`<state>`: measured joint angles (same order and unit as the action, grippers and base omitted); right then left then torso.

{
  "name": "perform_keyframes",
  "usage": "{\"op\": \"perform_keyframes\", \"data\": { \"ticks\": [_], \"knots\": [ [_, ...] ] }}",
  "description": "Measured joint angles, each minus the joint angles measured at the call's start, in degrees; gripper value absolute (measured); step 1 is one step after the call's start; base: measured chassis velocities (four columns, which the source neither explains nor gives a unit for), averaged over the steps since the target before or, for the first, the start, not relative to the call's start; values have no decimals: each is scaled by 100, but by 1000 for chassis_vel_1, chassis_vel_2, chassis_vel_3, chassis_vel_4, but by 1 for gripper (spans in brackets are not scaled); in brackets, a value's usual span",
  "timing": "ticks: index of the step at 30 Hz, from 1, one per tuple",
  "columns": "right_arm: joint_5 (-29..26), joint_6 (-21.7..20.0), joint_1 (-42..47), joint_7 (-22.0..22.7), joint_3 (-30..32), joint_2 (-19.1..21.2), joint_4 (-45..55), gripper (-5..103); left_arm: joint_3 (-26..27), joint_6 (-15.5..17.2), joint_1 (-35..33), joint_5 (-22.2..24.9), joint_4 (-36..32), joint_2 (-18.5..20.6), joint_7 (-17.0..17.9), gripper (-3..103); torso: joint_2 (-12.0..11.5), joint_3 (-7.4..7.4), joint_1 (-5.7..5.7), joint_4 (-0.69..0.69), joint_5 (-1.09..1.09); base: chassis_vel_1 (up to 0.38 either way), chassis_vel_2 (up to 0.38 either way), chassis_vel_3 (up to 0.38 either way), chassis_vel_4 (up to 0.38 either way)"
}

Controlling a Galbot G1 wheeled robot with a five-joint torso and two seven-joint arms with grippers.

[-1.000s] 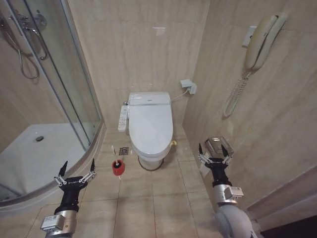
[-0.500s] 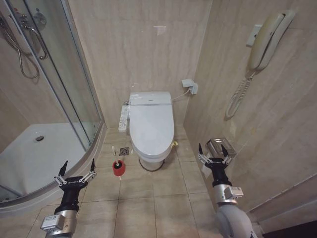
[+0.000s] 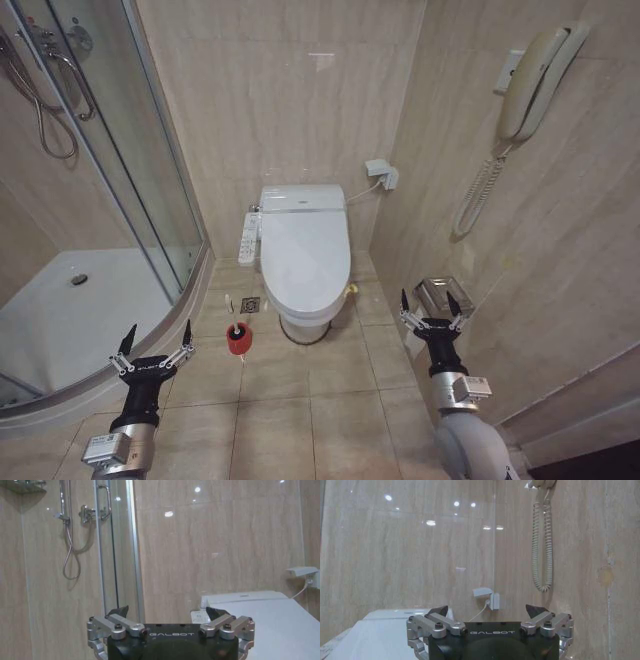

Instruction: Open the toilet lid, clean the toilet bowl with a toilet brush, close the toilet lid, and flush.

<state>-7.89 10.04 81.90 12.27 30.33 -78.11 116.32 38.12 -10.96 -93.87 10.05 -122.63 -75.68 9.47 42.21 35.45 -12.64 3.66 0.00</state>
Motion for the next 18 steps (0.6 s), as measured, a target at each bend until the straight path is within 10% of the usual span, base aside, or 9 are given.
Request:
{"op": "perform_keyframes", "data": {
  "ticks": [18],
  "knots": [
    [0,0,0,0,0,0,0,100,0,0,0,0,0,0,0,100,1,0,0,0,0,19,-23,-23,17]
  ]
}}
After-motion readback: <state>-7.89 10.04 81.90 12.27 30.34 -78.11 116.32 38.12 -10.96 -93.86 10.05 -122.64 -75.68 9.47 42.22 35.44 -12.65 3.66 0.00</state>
